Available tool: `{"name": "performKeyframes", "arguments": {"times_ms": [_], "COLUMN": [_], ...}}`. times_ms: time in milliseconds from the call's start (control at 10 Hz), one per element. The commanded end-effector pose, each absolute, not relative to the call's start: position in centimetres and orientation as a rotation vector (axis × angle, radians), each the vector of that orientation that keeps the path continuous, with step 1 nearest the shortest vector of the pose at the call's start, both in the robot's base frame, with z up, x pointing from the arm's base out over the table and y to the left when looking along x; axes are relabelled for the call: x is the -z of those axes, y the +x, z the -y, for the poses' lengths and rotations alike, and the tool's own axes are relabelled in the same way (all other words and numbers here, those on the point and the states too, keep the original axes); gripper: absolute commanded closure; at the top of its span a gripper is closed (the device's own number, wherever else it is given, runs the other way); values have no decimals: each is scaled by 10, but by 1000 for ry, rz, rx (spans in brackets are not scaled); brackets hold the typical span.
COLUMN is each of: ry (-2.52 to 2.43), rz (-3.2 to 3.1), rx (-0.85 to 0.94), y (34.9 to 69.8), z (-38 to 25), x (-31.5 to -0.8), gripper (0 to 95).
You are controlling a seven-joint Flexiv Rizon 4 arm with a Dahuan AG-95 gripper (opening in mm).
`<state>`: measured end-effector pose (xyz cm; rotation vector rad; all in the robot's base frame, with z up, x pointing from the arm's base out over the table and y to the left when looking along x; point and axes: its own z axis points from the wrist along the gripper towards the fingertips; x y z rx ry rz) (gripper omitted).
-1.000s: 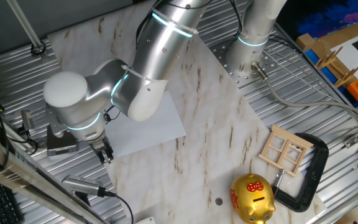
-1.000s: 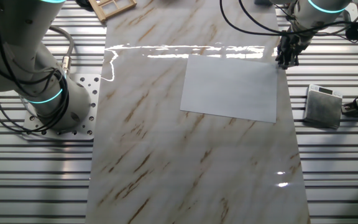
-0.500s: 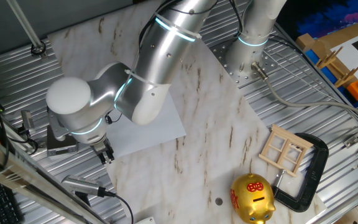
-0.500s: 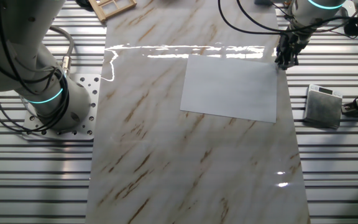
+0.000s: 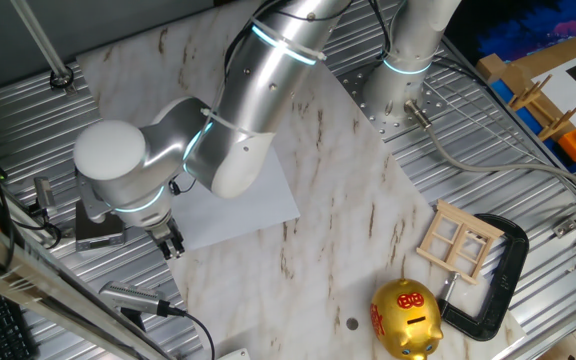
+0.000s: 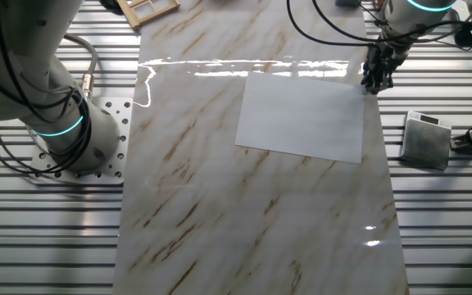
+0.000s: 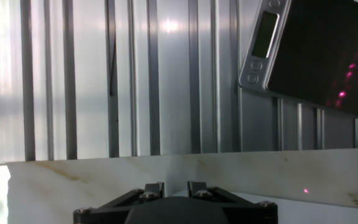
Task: Flip over and spread out the paper that is laid flat on the table
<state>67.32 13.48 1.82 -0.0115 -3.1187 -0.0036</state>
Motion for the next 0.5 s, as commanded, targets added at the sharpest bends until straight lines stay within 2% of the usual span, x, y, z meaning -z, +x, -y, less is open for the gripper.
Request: {"name": "performKeyframes", "arguments": {"times_ms": [100,400,500], "ry": [-15,-21,-22], "rz": [3122,3122,3122], "rx": [3,4,4], "y": [672,671,671], "z": [-135,-135,-135], "x": [-17,-16,-16], "gripper": [760,760,950]}}
